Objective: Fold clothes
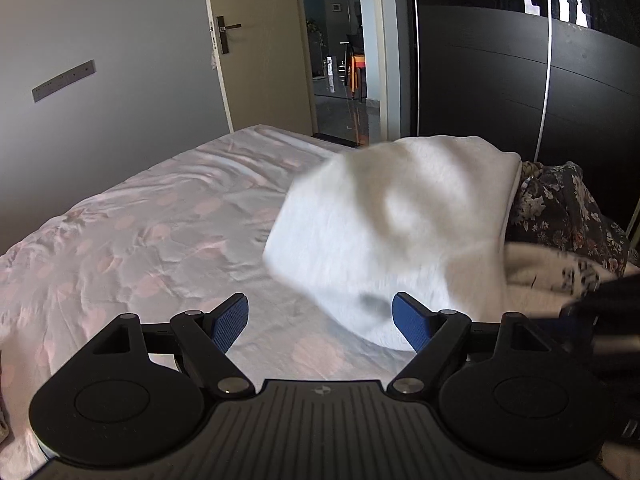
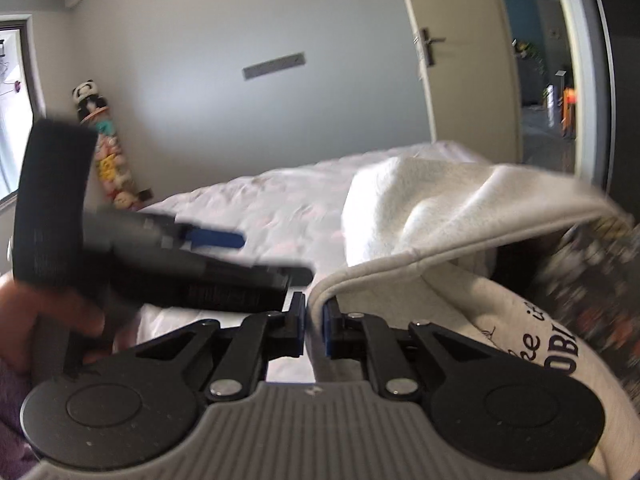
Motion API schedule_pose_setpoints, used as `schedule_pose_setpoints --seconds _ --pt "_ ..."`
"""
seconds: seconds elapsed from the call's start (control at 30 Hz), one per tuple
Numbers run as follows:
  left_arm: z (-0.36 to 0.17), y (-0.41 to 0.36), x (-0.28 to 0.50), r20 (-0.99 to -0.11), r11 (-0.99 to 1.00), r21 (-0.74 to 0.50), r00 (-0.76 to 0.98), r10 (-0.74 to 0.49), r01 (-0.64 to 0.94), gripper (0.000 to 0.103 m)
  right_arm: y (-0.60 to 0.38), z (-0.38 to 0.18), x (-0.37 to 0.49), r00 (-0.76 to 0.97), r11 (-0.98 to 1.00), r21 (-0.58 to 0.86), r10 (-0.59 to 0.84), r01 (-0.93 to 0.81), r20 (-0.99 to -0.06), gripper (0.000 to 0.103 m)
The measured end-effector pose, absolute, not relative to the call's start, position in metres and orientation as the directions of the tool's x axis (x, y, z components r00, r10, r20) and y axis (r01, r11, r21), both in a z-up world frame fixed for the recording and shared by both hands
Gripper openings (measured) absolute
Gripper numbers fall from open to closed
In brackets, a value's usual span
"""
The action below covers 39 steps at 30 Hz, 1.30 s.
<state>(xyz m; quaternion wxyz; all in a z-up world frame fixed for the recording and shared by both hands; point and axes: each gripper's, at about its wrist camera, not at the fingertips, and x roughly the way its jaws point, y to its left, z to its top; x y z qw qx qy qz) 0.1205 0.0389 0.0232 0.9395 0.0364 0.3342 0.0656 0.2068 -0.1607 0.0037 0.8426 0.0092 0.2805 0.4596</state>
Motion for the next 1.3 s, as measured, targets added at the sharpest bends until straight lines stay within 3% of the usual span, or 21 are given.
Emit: schedule_pose_setpoints --seconds 0.17,0.27,0.37,0.43,0.47,0.6,0.93,1.3 --pt "0.02 0.044 0.115 -0.637 0.992 0.092 0.76 0.125 -0.086 0.079 -0.149 -0.019 0.176 0.227 0.454 0.357 0.821 -0.816 -0.523 0.01" --pt "0.017 0.041 0.113 -0.644 0.995 0.073 0.759 0.094 -0.061 0.079 -0.141 -0.034 0.158 0.195 0.459 0.362 0.796 -0.811 -0.573 0.011" --pt "0.012 0.038 0.11 -0.651 0.997 0.071 0.755 0.071 -0.032 0.079 -0.148 -0.039 0.154 0.227 0.497 0.371 0.787 -0.784 -0.573 0.018" --pt "0.008 0.036 0.109 -0.658 0.998 0.066 0.751 0.057 -0.018 0.079 -0.155 -0.036 0.154 0.271 0.534 0.347 0.768 -0.771 -0.58 0.037" --pt "0.006 0.035 0.108 -0.662 0.998 0.061 0.748 0.049 -0.011 0.079 -0.155 -0.035 0.153 0.295 0.552 0.328 0.756 -0.766 -0.584 0.041" --pt "-0.002 0.03 0.109 -0.677 0.999 0.047 0.735 0.018 0.019 0.079 -0.174 -0.029 0.141 0.357 0.599 0.301 0.733 -0.742 -0.579 0.044" --pt "-0.033 0.006 0.129 -0.715 0.996 0.04 0.698 -0.027 0.08 0.079 -0.197 -0.035 0.18 0.572 0.764 0.066 0.535 -0.642 -0.621 0.047" --pt "-0.063 -0.001 0.16 -0.764 0.995 0.045 0.645 -0.026 0.093 0.079 -0.166 -0.064 0.205 0.596 0.636 -0.225 0.457 -0.738 -0.66 0.056"
